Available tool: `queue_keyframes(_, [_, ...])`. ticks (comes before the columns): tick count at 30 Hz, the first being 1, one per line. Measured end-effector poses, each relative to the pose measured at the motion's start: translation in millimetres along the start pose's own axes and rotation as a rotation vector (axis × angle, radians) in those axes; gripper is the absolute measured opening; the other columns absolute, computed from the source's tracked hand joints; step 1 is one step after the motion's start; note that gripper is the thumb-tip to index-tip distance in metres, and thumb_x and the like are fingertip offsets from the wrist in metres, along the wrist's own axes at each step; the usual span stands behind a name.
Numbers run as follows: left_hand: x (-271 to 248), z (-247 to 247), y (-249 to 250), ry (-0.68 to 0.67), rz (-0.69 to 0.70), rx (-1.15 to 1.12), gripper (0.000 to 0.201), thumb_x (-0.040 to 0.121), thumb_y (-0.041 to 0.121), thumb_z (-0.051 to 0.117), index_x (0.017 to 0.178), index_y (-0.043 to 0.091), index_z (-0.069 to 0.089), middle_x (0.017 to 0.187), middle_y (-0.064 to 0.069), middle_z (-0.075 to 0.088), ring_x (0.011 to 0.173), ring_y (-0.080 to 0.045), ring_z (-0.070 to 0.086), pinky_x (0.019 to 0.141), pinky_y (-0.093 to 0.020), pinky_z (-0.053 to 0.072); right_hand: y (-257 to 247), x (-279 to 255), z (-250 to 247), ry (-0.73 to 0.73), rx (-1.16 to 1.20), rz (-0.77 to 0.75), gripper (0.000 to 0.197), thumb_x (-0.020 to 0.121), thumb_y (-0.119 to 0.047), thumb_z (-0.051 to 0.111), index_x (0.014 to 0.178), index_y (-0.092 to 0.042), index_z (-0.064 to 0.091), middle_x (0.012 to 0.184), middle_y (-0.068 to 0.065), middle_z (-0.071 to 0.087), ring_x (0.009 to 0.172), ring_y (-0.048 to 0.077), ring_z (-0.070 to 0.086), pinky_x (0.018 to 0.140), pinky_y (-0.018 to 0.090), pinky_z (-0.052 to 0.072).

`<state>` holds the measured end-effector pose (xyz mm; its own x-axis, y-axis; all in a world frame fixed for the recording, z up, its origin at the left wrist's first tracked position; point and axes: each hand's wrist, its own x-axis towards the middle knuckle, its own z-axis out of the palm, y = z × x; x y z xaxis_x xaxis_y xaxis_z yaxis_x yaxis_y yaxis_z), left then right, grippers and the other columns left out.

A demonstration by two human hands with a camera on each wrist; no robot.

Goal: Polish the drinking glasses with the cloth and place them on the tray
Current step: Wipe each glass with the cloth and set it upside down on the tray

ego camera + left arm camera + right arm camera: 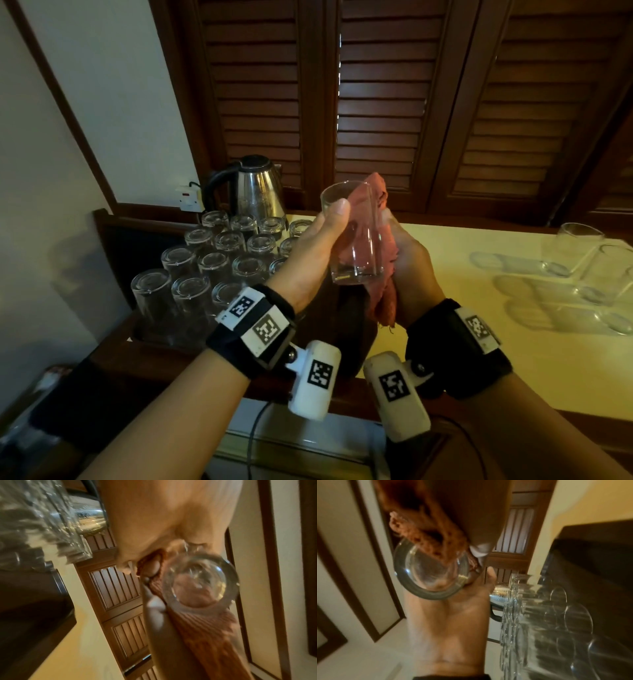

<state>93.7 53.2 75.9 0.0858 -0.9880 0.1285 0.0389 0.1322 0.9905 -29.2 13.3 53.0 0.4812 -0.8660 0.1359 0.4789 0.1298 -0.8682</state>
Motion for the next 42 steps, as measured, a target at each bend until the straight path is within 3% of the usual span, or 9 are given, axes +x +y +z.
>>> queue_keyframes(7, [6,5,2,0.145,-0.056,0.068,0.05,0.106,0.04,0.038,0.152,0.021,0.034,0.143,0.002,0.053,0.133,-0.016,0.049,0.111,-0.042,0.041,5,8,4,0.031,-0.306,-0.269,0.044,0.11,-0.032,0.029,0.154,-0.031,0.032,0.13,-0.003,0.068,0.126,0.018,0.061,0.105,0.04,0.05])
queue_keyframes(10, [0,9,3,0.087,-0.008,0.094,0.044,0.104,0.038,0.044,0.144,0.02,0.039,0.106,0.027,0.053,0.105,0.011,0.056,0.078,-0.01,0.045,7,6,4,0.047,-0.244,-0.222,0.043,0.111,-0.031,0.029,0.152,-0.025,0.038,0.134,0.004,0.065,0.125,0.017,0.062,0.103,0.035,0.051])
queue_keyframes(12, [-1,8,3,0.054,-0.008,0.067,0.045,0.102,0.042,0.044,0.14,0.018,0.048,0.103,0.019,0.063,0.09,0.011,0.064,0.073,-0.009,0.049,4,4,0,0.022,-0.091,-0.06,0.045,0.108,-0.038,0.034,0.148,-0.019,0.046,0.134,0.013,0.064,0.125,0.028,0.062,0.104,0.046,0.051])
queue_keyframes(16, [-1,3,7,0.064,-0.046,-0.026,0.069,0.086,0.049,0.053,0.144,0.014,0.046,0.126,-0.009,0.066,0.121,-0.024,0.062,0.104,-0.043,0.049,-5,4,-5,0.036,-0.072,-0.074,0.048,0.109,-0.04,0.033,0.149,-0.016,0.044,0.132,0.015,0.065,0.121,0.032,0.064,0.098,0.05,0.054])
queue_keyframes(21, [1,11,3,0.11,-0.016,0.07,0.039,0.101,0.029,0.054,0.138,0.024,0.044,0.106,0.017,0.063,0.089,0.014,0.062,0.071,-0.006,0.049,2,9,2,0.046,-0.413,-0.348,0.049,0.109,-0.037,0.03,0.157,-0.026,0.032,0.143,0.003,0.058,0.132,0.021,0.056,0.108,0.046,0.048])
queue_keyframes(28, [1,5,5,0.007,-0.041,0.056,0.075,0.08,0.063,0.057,0.14,0.019,0.051,0.128,-0.006,0.067,0.113,-0.019,0.067,0.092,-0.032,0.056,-3,0,-1,0.086,0.031,-0.027,0.052,0.106,-0.046,0.038,0.142,-0.013,0.052,0.128,0.018,0.067,0.119,0.035,0.065,0.103,0.056,0.048])
queue_keyframes(33, [0,14,7,0.116,-0.038,0.151,0.058,0.1,0.037,0.053,0.152,0.024,0.032,0.13,0.013,0.057,0.12,-0.007,0.053,0.097,-0.024,0.043,-2,2,4,0.129,-0.375,-0.336,0.045,0.111,-0.027,0.025,0.156,-0.025,0.031,0.127,-0.013,0.069,0.118,0.006,0.064,0.092,0.025,0.056])
queue_keyframes(37, [-1,21,0,0.135,0.043,0.188,0.046,0.097,0.041,0.055,0.137,0.021,0.044,0.107,0.017,0.057,0.081,0.017,0.06,0.063,-0.003,0.045,5,0,2,0.124,-0.24,-0.207,0.044,0.11,-0.036,0.03,0.151,-0.024,0.043,0.142,0.008,0.06,0.129,0.022,0.059,0.111,0.047,0.046])
queue_keyframes(42, [3,8,4,0.044,-0.024,0.207,0.052,0.096,0.052,0.044,0.135,0.018,0.051,0.119,0.006,0.065,0.095,0.009,0.065,0.076,-0.012,0.052,-2,-2,-11,0.104,0.024,0.012,0.054,0.108,-0.047,0.029,0.145,-0.014,0.048,0.129,0.017,0.067,0.121,0.034,0.064,0.102,0.055,0.049])
